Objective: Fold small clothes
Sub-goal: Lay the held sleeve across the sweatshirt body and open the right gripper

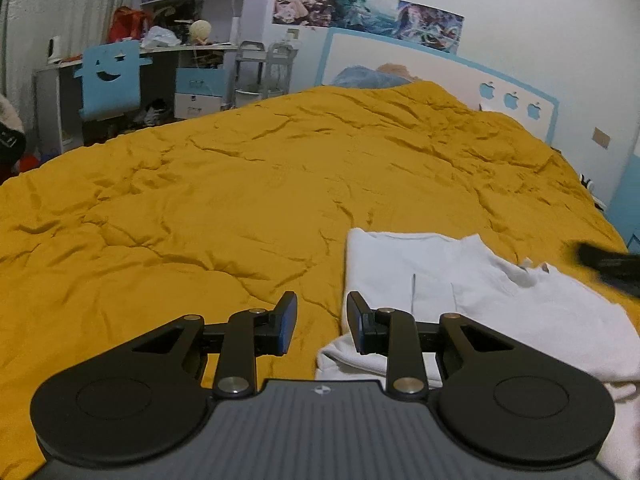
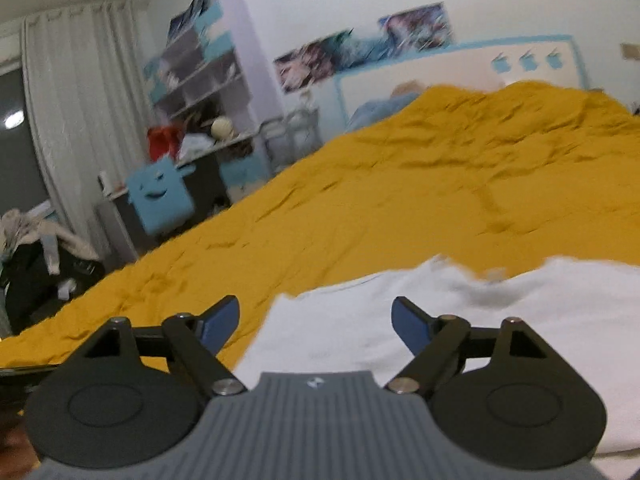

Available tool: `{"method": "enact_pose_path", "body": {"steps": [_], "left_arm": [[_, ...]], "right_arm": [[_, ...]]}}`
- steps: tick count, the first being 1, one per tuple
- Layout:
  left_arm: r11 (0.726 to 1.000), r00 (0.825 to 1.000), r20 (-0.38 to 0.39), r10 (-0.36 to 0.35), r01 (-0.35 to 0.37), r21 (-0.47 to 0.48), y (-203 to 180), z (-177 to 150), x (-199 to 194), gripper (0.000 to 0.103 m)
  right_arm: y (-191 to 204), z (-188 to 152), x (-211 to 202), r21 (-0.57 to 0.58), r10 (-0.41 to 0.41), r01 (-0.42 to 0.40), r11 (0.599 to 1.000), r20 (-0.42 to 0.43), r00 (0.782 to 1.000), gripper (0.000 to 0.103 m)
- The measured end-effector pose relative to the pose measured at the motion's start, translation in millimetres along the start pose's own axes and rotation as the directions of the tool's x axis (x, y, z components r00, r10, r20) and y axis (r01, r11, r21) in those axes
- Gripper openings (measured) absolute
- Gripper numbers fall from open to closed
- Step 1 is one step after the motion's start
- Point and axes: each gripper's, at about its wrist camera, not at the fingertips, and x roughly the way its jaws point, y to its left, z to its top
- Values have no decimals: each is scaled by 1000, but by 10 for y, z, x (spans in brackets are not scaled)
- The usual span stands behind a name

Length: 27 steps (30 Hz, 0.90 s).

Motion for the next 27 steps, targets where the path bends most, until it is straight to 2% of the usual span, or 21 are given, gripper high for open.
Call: {"method": "enact_pose_path", "body": {"steps": [2,4,6,7,9,11,13,17,20,21,22,24,27], "left_arm": [[1000,1000,-2,-5,5,13,-49,-28,15,34],[1000,1000,-6,-15,15,21,-102,-53,31,34],[999,1000,-15,-25,26,38,-173,-90,60,34],[998,999,-20,-27,28,52,-219,-119,72,34],[995,999,-24,-26,29,91,-317,-189,91,34],[991,1000,-20,-20,22,129,-406,-258,99,34],[985,1000,-20,-20,23,170,-489,-322,116,34],[969,996,-43,-75,83,233,-609,-446,148,34],[961,994,-65,-91,105,256,-668,-516,185,34],[958,994,-69,-84,100,267,-685,-536,199,34],[956,994,-71,-78,94,277,-702,-557,210,34],[954,994,-78,-78,97,285,-714,-583,220,35],[952,993,-87,-83,105,288,-716,-601,220,35]], "right_arm": [[-296,38,-454,-8,-89,90,996,48,995,78],[-631,4,-869,-51,-213,217,975,79,974,79],[-914,-122,-1161,-138,-354,361,922,75,932,79],[-1060,-213,-1250,-186,-420,420,888,39,907,79],[-1342,-407,-1331,-239,-499,470,850,-74,864,77],[-1552,-567,-1348,-213,-515,482,850,-147,844,74],[-1690,-677,-1328,-176,-528,501,847,-171,832,72],[-1822,-770,-1154,-141,-498,478,867,-186,847,61],[-1849,-798,-1029,-177,-494,465,867,-197,847,30],[-1858,-818,-989,-195,-513,480,856,-196,836,17],[-1867,-843,-962,-204,-540,505,839,-196,818,11],[-1877,-900,-963,-195,-565,533,823,-191,803,7],[-1810,-919,-987,-163,-648,628,761,-142,748,6]]}}
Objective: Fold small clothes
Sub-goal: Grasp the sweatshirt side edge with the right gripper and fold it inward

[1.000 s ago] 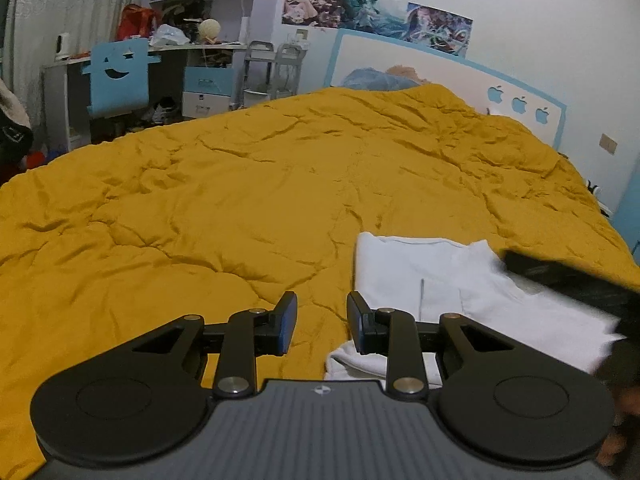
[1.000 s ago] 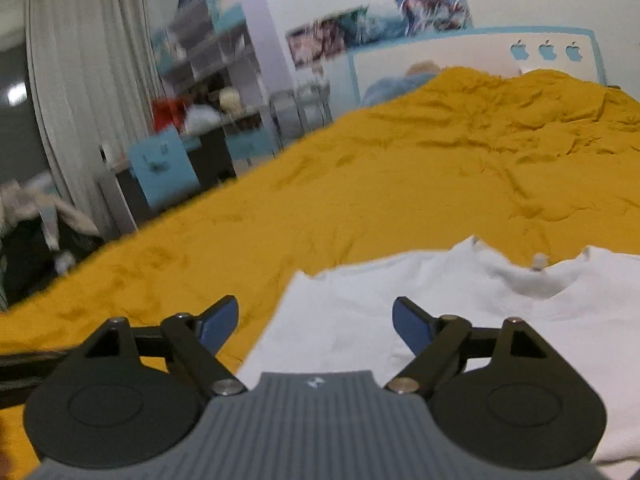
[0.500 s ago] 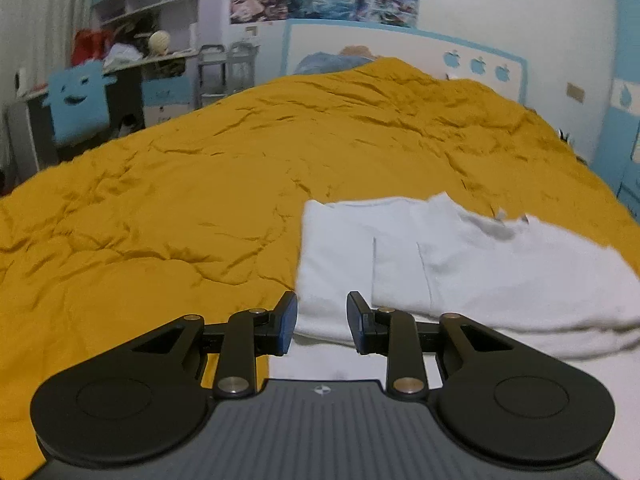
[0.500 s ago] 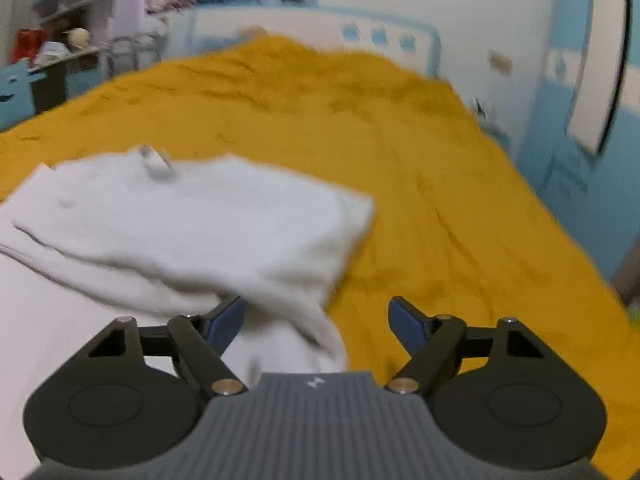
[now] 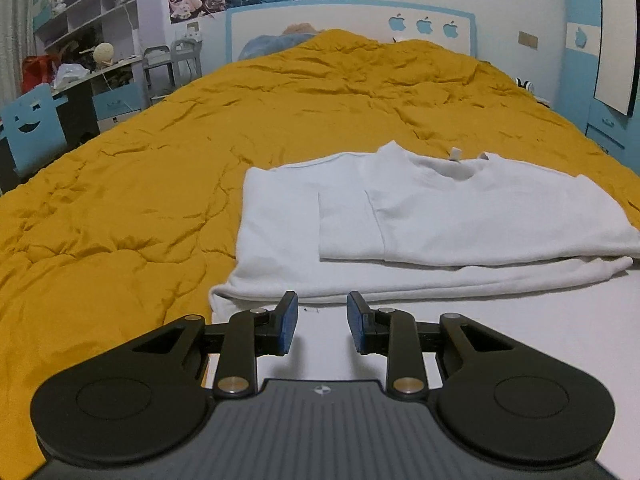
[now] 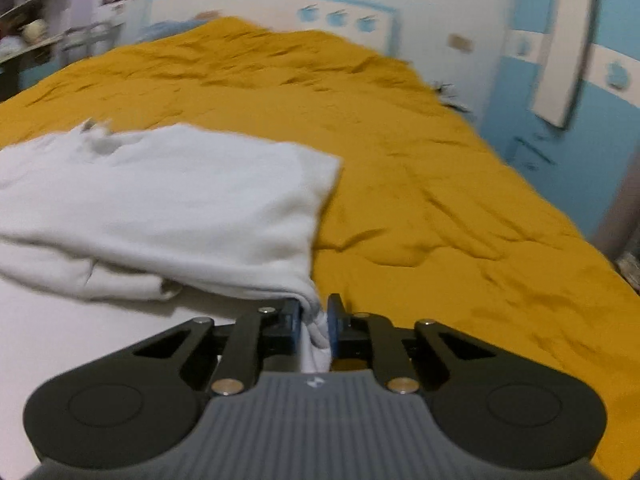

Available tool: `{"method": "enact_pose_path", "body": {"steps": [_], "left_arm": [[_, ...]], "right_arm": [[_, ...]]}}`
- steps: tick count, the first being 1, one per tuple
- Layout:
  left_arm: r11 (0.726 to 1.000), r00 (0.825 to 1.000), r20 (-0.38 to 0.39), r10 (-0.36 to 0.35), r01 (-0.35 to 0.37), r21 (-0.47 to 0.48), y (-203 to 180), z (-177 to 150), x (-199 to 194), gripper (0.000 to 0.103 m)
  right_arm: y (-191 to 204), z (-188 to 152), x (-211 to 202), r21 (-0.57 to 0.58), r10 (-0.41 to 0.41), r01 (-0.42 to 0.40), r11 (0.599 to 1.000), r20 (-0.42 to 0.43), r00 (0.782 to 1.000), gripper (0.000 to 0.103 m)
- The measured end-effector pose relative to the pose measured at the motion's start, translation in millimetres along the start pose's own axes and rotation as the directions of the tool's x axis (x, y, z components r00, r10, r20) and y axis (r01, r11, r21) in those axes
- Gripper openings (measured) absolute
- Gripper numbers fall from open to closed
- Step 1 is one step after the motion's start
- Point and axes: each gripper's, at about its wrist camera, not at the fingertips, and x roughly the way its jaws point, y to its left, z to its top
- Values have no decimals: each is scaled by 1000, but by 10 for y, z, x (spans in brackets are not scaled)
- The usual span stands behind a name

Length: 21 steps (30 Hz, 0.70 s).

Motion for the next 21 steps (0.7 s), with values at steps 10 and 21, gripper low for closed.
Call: {"method": "enact_pose_path", "body": {"steps": [10,21], "left_arm": [[1000,1000,10,18,-17,-10,89,5,-43,35],[1000,1000,15,6,-6,2,103,10,-39,35]], "right_arm": [[-300,161,-190,128,89,-92,987,30,996,36],[-424,706,457,372,129,-122,920,7,992,6]]}}
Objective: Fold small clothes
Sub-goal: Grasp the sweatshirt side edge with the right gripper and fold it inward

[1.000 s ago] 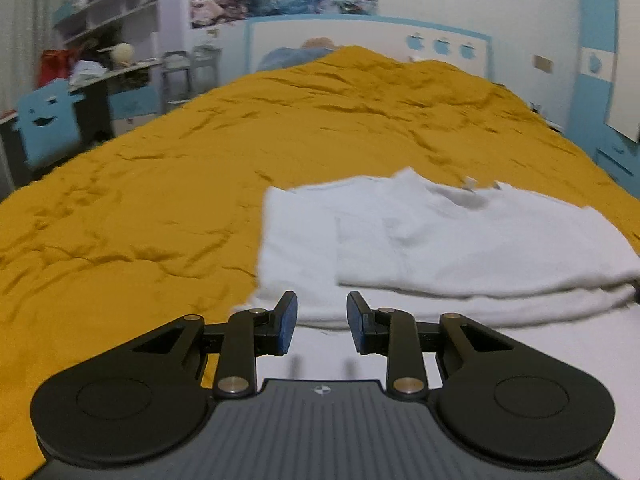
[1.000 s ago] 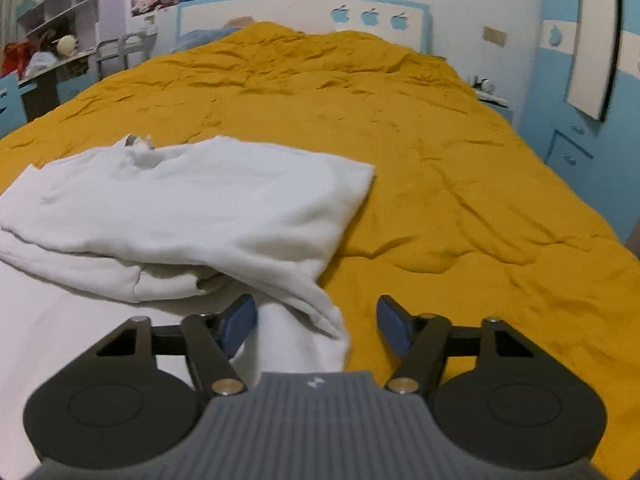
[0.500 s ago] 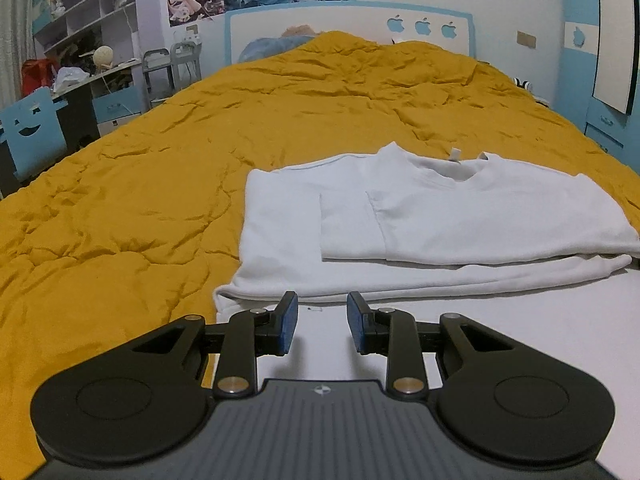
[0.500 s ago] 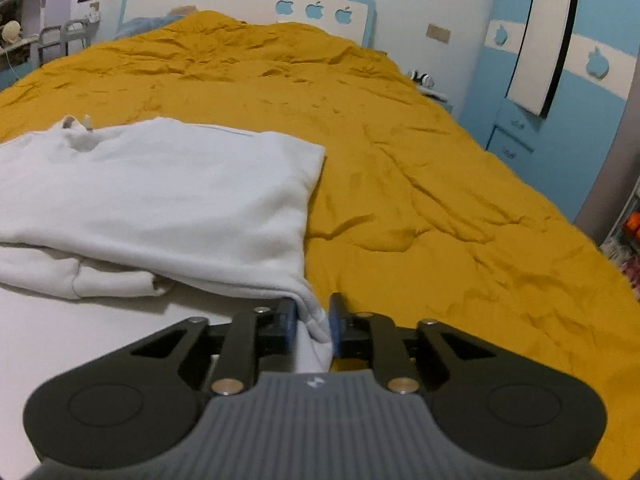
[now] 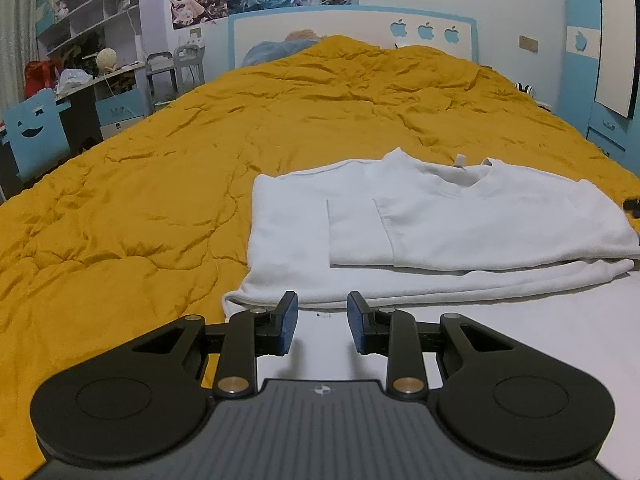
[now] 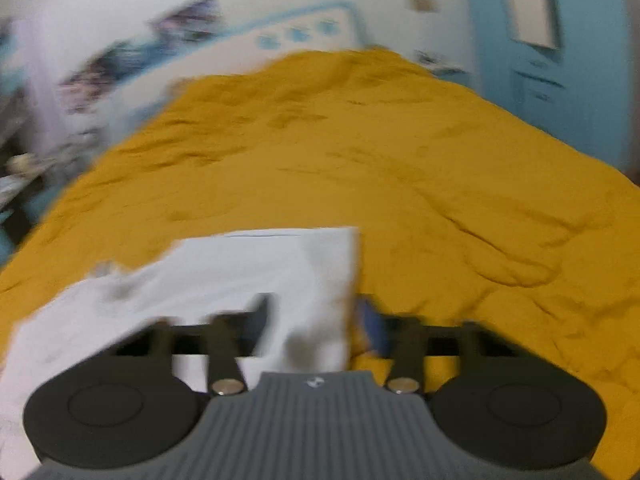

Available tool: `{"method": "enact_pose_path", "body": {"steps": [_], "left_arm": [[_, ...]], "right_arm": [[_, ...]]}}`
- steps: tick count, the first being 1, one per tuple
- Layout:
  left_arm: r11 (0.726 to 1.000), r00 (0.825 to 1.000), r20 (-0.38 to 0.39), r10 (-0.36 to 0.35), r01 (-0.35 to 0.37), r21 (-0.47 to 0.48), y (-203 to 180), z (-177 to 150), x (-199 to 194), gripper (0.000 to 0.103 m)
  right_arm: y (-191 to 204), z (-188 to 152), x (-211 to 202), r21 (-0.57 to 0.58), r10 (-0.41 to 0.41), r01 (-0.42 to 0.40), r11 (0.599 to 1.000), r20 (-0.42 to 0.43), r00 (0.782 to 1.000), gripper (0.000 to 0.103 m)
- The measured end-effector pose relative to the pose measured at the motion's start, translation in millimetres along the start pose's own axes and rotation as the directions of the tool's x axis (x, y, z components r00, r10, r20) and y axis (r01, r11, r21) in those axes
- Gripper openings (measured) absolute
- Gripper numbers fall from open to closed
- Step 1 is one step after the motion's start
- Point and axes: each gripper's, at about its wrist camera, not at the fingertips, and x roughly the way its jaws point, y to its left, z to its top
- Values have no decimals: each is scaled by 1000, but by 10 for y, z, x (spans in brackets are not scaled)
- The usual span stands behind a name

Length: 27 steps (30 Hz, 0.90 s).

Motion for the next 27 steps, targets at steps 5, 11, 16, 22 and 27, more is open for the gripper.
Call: {"method": "enact_pose_path", "body": {"steps": [5,11,16,22,27], "left_arm": [[1000,1000,-13,3,-3,-3,6,1,48,35],[1000,1000,-2,0,0,4,22,-2,21,35],[1000,1000,1,7,-7,-27,128,-1,3,35],[1000,1000,-14,20,-21,-24,193,-48,39,35],[998,999,-38,10,-13,-61,260,-39,95,35]], "right_arm": [[273,-163,400,-92,-25,18,996,-68,997,0],[322,-219,469,-91,-66,57,994,-103,992,0],[502,-162,176,-155,-44,64,986,126,991,2],[776,-108,754,-192,-197,192,963,-9,980,1],[981,-244,767,-376,-105,78,923,-52,993,0]]}}
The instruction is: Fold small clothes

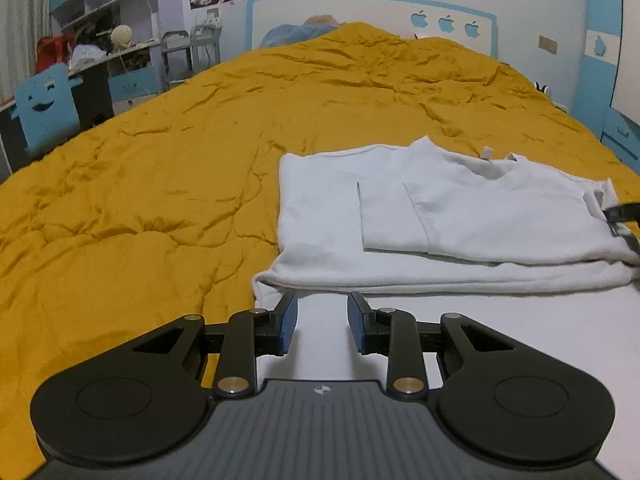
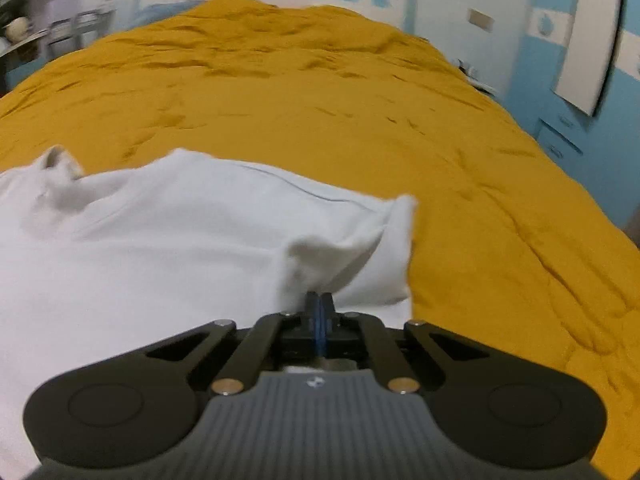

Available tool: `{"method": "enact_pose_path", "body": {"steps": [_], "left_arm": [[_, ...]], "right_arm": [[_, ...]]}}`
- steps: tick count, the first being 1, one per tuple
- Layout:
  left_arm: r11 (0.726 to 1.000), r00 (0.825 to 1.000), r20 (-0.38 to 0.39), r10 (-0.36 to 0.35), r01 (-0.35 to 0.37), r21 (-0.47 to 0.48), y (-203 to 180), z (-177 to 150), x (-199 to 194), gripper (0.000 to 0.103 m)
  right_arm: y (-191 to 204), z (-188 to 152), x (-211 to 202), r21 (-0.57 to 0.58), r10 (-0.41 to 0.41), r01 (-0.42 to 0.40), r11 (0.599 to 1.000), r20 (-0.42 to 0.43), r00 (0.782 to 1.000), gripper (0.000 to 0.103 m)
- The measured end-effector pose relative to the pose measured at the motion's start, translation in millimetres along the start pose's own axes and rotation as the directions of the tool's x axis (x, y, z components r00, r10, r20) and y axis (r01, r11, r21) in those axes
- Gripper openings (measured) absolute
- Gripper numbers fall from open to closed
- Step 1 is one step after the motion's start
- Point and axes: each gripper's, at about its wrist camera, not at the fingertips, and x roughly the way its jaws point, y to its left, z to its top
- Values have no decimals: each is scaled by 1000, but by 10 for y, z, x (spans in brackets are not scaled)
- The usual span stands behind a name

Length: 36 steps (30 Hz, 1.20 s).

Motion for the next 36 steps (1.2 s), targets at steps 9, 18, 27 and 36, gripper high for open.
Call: {"method": "enact_pose_path", "body": {"steps": [9,18,27,36], "left_arm": [[997,998,62,33,-28,-71,229,118,-197,35],[975,994,52,94,-81,-206,739,226,-286,35],[956,993,-60,104,-116,-270,989,174,-201,35],[965,989,-86,118,-135,-227,915,185,-162,35]], "right_arm": [[842,-72,-1104,-124,231,-201,972,322,918,63],[2918,-542,-1229,-558,392,-274,783,102,914,70],[2745,-408,-991,-439,356,-299,847,53,933,72],[2670,-384,-1013,-321,369,-322,891,96,925,11]]}}
